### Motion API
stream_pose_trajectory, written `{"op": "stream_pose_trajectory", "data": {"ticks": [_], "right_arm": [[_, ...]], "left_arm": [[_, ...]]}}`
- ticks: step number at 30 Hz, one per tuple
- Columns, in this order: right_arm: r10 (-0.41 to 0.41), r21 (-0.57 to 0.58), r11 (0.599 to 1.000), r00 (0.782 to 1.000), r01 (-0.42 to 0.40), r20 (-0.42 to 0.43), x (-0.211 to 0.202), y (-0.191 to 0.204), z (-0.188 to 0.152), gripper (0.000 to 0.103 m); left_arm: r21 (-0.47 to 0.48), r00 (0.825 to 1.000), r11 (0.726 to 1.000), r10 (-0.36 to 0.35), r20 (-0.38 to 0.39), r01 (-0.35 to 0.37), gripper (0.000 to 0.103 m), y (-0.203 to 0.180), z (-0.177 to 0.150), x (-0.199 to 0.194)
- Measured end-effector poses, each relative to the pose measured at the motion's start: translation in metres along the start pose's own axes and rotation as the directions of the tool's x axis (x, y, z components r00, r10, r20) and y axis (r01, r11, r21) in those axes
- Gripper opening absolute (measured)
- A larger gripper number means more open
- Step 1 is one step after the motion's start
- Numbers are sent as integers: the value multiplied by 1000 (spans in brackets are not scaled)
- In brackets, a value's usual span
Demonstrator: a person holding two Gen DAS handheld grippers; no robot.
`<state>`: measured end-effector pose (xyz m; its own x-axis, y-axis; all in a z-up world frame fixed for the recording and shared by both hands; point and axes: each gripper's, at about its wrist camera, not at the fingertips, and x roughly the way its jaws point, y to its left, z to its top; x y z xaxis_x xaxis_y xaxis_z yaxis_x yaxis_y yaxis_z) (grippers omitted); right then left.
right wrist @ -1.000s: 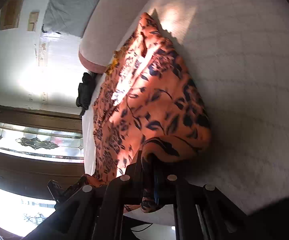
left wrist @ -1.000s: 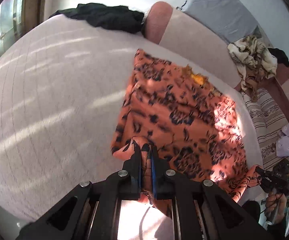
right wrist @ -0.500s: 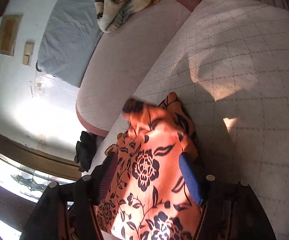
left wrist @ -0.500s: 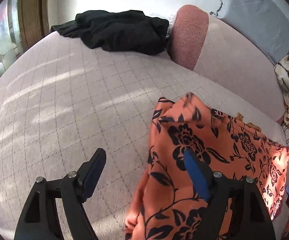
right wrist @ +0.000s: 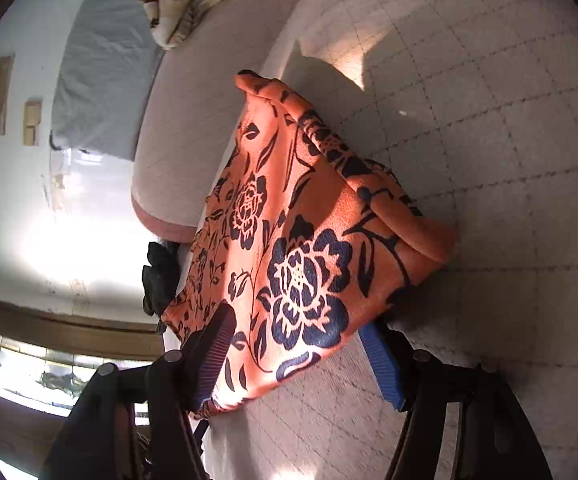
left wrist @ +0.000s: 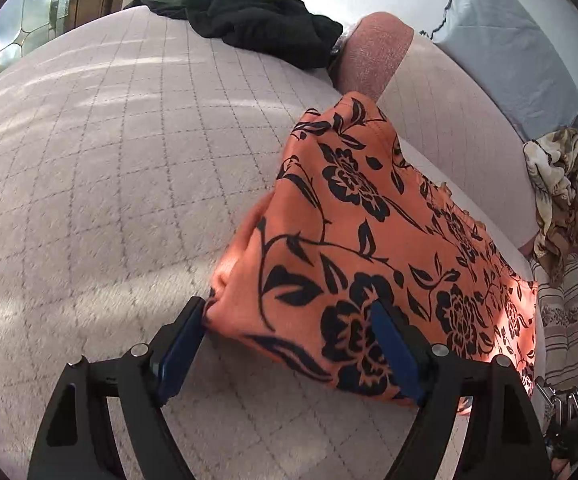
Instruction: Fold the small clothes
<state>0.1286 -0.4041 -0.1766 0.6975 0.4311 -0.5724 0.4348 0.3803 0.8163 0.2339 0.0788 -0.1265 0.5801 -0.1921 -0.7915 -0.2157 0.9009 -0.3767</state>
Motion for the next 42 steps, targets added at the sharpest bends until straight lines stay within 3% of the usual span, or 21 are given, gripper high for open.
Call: {"op": "stream_pose_trajectory", "data": {"ticks": [1,2,3,4,6,9,13,15,18,19,20,21,22,23,25,29,32,36,37,40,42], "right_arm": [[-15,21,1000,1000,14,24,6,4,2,67],[-31,38,999,998,29,48,8,6,3,62],[-47,37,998,997,44,62,12,11,6,51],[-67,41,997,996,65,59,18,15,10,13],[-76,37,997,996,74,50,22,21,18,12],[-38,-76,996,995,44,88,-4,57,19,9],[-17,-221,974,994,41,110,-57,89,0,9],[-26,-238,970,996,44,80,-76,77,-18,9],[-112,-236,965,994,110,5,-78,29,-46,14],[-147,-219,966,989,137,-31,-72,5,-52,18],[-199,-196,963,978,186,-54,-71,-19,-55,19],[-166,-169,974,984,153,-62,-75,-35,-59,17],[-118,-162,981,991,107,-56,-84,-43,-60,19],[-129,-178,977,991,119,-45,-92,-43,-60,23],[-162,-201,967,987,156,-9,-107,-41,-58,32],[-215,-264,936,972,231,92,-125,-24,-36,33],[-184,-352,915,980,199,78,-113,4,-13,33],[-185,-475,858,980,196,71,-76,44,26,33],[-195,-497,844,979,200,63,-62,51,36,33],[-249,-562,794,967,234,52,-22,66,64,33],[-295,-596,761,955,254,31,5,70,77,33]], "left_arm": [[-18,1000,1000,3,12,-2,71,-1,4,2],[-35,1000,999,1,-1,-1,21,-1,9,6],[-50,998,999,-23,-52,21,19,0,15,12],[-85,997,996,-42,-57,37,18,2,19,10],[-50,998,997,-59,-10,59,18,-5,23,-11],[11,990,993,-120,77,120,18,-19,17,-66],[17,980,990,-141,137,140,18,-12,-28,-129],[-4,987,993,-113,115,115,21,4,-61,-138],[-15,1000,1000,-5,6,5,46,39,-112,-116],[-36,998,999,33,-54,-35,48,54,-122,-107],[-61,999,998,-14,-52,11,48,65,-126,-109],[-59,999,998,-33,-24,32,49,69,-125,-119],[-40,1000,999,21,0,-21,56,71,-121,-129],[-21,997,998,59,43,-58,59,71,-115,-138],[17,994,999,44,99,-46,59,71,-99,-149],[148,996,989,-36,78,24,60,46,-45,-124],[274,998,962,-28,63,10,60,18,-11,-84],[281,999,959,37,-3,-34,60,5,15,-36],[283,998,958,56,-8,-51,55,3,17,-27],[277,996,958,85,-27,-74,15,2,20,-11],[264,996,961,86,-20,-77,7,3,18,-8]]}}
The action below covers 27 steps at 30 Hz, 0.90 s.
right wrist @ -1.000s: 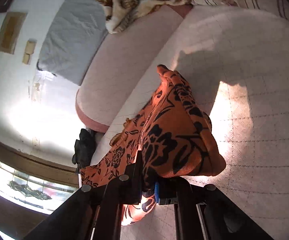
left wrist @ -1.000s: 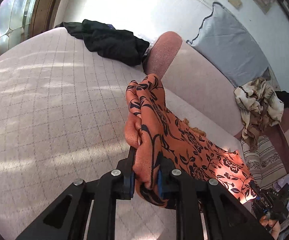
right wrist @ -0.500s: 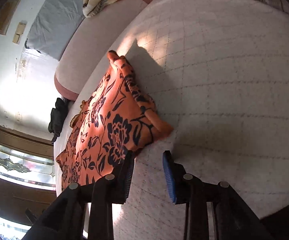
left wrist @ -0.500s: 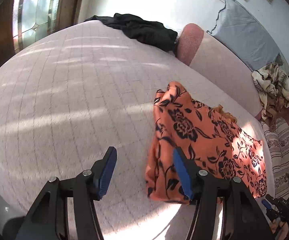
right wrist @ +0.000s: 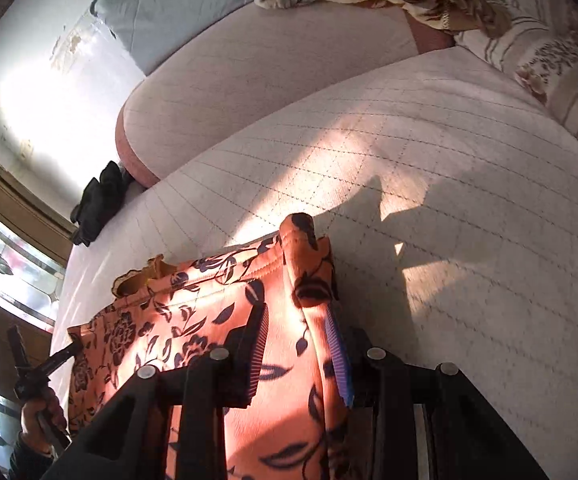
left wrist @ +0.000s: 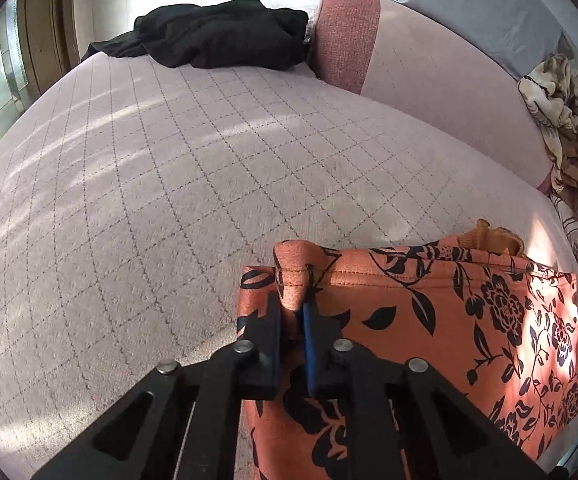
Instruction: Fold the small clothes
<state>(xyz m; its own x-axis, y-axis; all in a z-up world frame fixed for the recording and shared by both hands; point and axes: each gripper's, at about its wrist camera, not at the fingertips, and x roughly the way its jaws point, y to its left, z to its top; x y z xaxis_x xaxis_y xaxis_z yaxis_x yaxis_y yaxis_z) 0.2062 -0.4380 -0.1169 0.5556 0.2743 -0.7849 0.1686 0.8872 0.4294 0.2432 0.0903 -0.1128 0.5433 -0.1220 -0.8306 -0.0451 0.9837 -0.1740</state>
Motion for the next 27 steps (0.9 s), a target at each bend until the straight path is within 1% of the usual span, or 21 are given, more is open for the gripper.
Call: {"op": "stream_pose_trajectory", "data": {"ticks": [1,3,4,6,8,9,10,12,13,14,15,16,17,19,20,21,22,24,25,26,27], "right_arm": [[-20,-28,999,1000,20,-20,11,3,6,33],[-77,-105,992,997,75,-17,19,15,12,23],[-84,-137,987,996,83,-3,17,22,14,7],[-103,-185,976,992,114,67,6,37,17,7],[-117,-203,970,988,136,100,3,41,19,7],[-131,-190,971,987,147,91,11,36,20,7],[-147,-169,973,987,155,62,24,27,21,11],[-150,-77,986,988,148,-24,46,3,19,13],[-131,-35,991,991,131,6,41,-2,16,20],[-137,-18,990,990,138,45,30,-1,13,40],[-149,-10,989,986,151,80,17,0,10,54],[-161,-1,987,980,162,117,2,3,6,73],[-163,9,986,974,164,157,-17,7,1,73],[-89,6,996,977,90,192,-50,17,-14,73],[-26,9,1000,984,25,175,-63,23,-23,73],[70,18,997,986,-73,149,-74,28,-35,73],[170,28,984,979,-175,116,-81,34,-50,74],[336,59,939,940,-339,58,-84,40,-80,76],[385,104,916,922,-388,47,-81,35,-95,80],[407,155,900,913,-407,33,-73,28,-111,84],[391,205,900,920,-385,13,-61,16,-123,84]], "left_arm": [[5,1000,1000,0,16,0,5,-1,-1,-3],[16,997,1000,4,78,-5,4,-1,-3,-18],[15,994,1000,11,113,-12,4,0,-5,-27],[-14,987,1000,11,163,-9,4,6,-9,-41],[-29,990,999,30,137,-26,5,10,-12,-31],[-33,995,998,47,88,-45,5,11,-12,-15],[-28,998,998,65,25,-64,9,11,-13,2],[-6,995,997,81,60,-80,12,7,-10,-3],[-11,995,997,76,69,-76,26,6,-7,-10],[-30,995,998,57,86,-54,48,8,-5,-19],[-52,992,998,52,111,-47,57,11,-4,-30],[-64,989,997,58,138,-50,60,12,-5,-42],[-61,985,997,56,166,-46,60,11,-8,-56],[-37,980,999,45,192,-39,60,6,-18,-82],[-23,979,1000,25,201,-21,60,2,-28,-95],[-12,977,1000,-2,212,4,61,-1,-38,-107],[-3,975,1000,-20,221,21,65,-6,-50,-118],[8,973,999,-39,229,38,73,-14,-76,-132],[11,972,999,-53,230,52,79,-17,-89,-136],[17,972,998,-70,224,68,83,-20,-103,-135],[26,977,997,-76,197,73,83,-21,-111,-127]]}}
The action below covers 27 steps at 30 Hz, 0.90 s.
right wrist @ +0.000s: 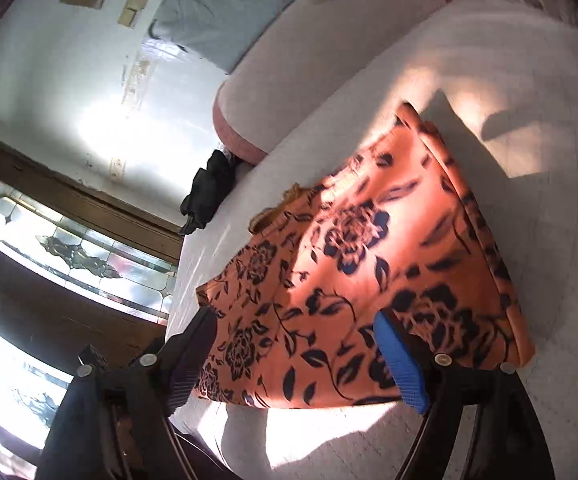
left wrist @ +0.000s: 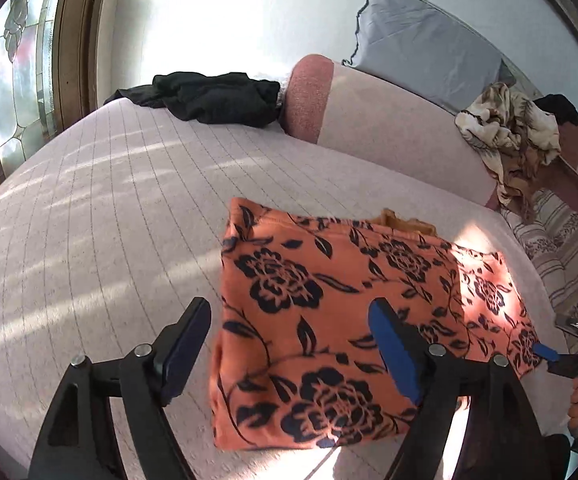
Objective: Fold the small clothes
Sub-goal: 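Release the hem with both grippers and flatten the folded top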
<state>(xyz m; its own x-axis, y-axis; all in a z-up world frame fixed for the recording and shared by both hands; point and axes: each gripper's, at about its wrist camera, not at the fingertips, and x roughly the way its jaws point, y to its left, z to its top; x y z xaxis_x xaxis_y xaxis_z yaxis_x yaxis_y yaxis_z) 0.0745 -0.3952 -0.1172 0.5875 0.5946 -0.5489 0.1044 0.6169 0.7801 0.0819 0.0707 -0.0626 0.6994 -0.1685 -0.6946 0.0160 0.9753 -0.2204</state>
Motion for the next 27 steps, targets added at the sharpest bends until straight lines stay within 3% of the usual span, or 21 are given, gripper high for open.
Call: {"op": "stream_pose_trajectory", "data": {"ticks": [1,2,3,4,5,6,8,12,16,21,22,24,25,27], "right_arm": [[-70,54,996,998,70,-10,6,-21,-8,83],[-125,130,984,992,126,-12,8,-43,-15,68],[-99,193,977,995,91,32,1,-52,-19,65],[-86,212,975,994,70,69,-9,-49,-22,67],[-108,187,978,989,87,105,-20,-39,-25,73],[-125,150,983,981,103,148,-32,-27,-29,76],[-96,126,989,977,72,191,-48,-16,-46,83],[-78,283,959,983,28,169,-46,-43,-75,85],[-27,367,929,982,-43,185,-36,-59,-67,83],[-100,430,903,979,14,178,-15,-61,-42,79],[-124,420,907,975,35,186,-13,-59,-35,76],[-178,413,907,967,89,182,-5,-59,-24,43],[-183,416,904,970,102,161,0,-61,-21,14],[-219,375,916,961,143,168,1,-57,-20,11]], "left_arm": [[12,999,1000,21,-48,-20,83,-1,-11,12],[35,991,998,65,-116,-61,83,1,-22,29],[53,973,993,117,-200,-109,83,5,-32,47],[40,974,994,109,-201,-103,84,9,-39,49],[23,983,995,102,-150,-100,84,11,-39,40],[15,982,992,129,-140,-128,84,10,-37,34],[19,987,992,122,-101,-121,83,5,-34,22],[57,995,994,91,-51,-88,83,-11,-35,8],[36,995,997,73,-69,-70,83,-22,-39,8],[-16,994,999,50,-96,-52,83,-28,-42,10],[-8,994,999,53,-99,-54,83,-31,-42,11],[14,993,998,59,-103,-58,83,-36,-42,14],[21,993,998,60,-102,-58,83,-38,-41,15],[35,994,998,57,-89,-54,83,-40,-38,14]]}}
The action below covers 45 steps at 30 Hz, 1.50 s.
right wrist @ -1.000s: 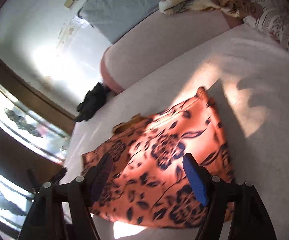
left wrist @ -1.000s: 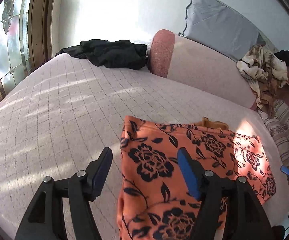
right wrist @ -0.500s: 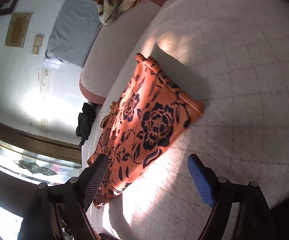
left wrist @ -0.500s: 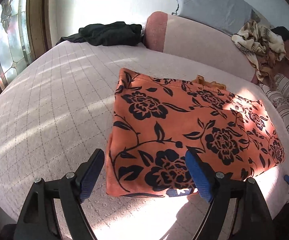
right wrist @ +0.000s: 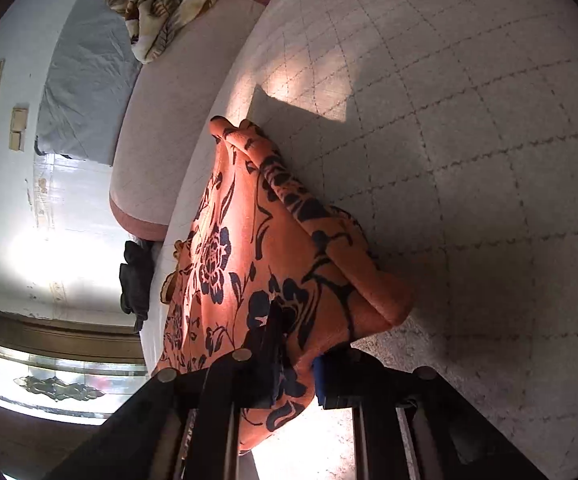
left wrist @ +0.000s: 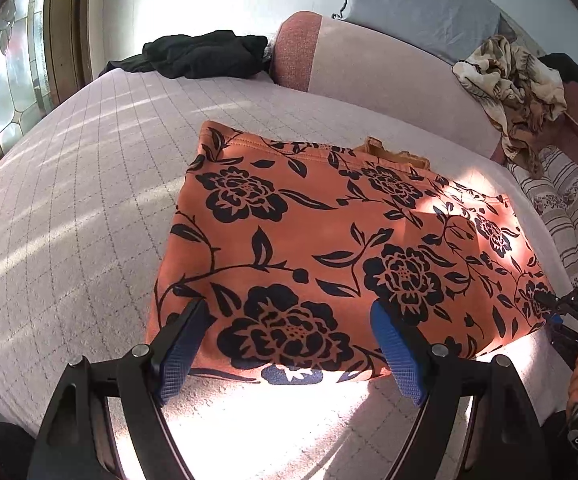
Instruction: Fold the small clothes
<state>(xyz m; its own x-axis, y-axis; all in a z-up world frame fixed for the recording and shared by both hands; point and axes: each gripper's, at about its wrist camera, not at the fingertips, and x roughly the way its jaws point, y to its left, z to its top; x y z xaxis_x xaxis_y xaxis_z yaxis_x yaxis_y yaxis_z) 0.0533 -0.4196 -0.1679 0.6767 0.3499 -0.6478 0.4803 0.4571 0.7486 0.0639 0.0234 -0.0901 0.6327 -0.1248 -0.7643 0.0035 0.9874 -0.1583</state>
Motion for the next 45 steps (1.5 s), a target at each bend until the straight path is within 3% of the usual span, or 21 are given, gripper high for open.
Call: {"op": "stream_pose_trajectory", "data": {"ticks": [4,6,7,8,9,12,13,14,19,25,26,28,29,31,33,35,36,38,40,43,45], "right_arm": [[-72,-207,973,987,100,142,-37,24,-15,9],[-139,-223,964,989,145,43,-17,7,-12,13],[-107,-180,978,994,101,-22,-10,-7,-10,15],[-44,-138,990,999,41,-20,-18,-16,-9,18],[-39,-130,991,999,36,-19,-27,-18,-6,22],[-46,-187,981,997,55,54,-62,-12,2,54],[-34,-210,976,996,49,78,-70,-7,10,74],[-17,-236,971,996,37,88,-73,0,18,76],[71,-387,917,995,-94,-74,-20,47,75,76],[-102,-474,880,980,9,-170,85,78,126,68],[-121,-452,892,974,21,-193,100,74,132,56],[-114,-422,906,969,11,-219,116,75,139,16],[-95,-423,906,974,-2,-206,113,78,138,14],[-44,-428,904,990,-18,-135,101,83,135,13],[-75,-277,960,988,34,-137,113,52,144,15],[76,-77,993,986,-88,-147,111,27,150,20],[83,-66,994,990,-91,-116,104,27,149,22],[-15,-111,994,999,11,-40,85,39,145,24],[-7,-201,979,1000,10,14,60,64,133,24],[53,-300,951,995,-75,-81,50,90,103,24],[25,-336,939,987,-79,-160,67,85,88,34]], "left_arm": [[19,999,1000,23,28,-24,83,0,6,4],[28,998,998,63,-16,-63,83,1,7,22],[33,997,997,69,-40,-68,83,2,7,29],[38,996,997,69,-49,-67,83,3,8,32],[35,997,997,65,-35,-64,83,4,9,29],[36,997,997,70,34,-71,83,4,12,23],[49,996,995,80,34,-82,83,4,11,27],[61,996,994,88,16,-89,83,4,10,34],[110,993,987,113,21,-115,84,-2,2,44],[114,996,989,91,16,-92,86,0,3,45],[115,996,989,87,17,-89,86,0,3,46],[115,997,990,79,16,-80,86,1,3,46],[117,997,990,74,16,-76,86,1,3,46],[122,997,990,68,23,-71,87,2,2,46],[134,997,988,75,29,-78,88,0,1,48],[129,997,989,68,23,-71,88,1,1,47],[126,998,990,62,19,-64,88,3,2,47],[133,998,989,61,17,-63,88,3,2,48],[132,998,989,66,19,-68,88,2,2,48],[130,998,989,67,14,-68,92,0,3,51],[127,998,990,62,-12,-60,92,-1,9,51]]}}
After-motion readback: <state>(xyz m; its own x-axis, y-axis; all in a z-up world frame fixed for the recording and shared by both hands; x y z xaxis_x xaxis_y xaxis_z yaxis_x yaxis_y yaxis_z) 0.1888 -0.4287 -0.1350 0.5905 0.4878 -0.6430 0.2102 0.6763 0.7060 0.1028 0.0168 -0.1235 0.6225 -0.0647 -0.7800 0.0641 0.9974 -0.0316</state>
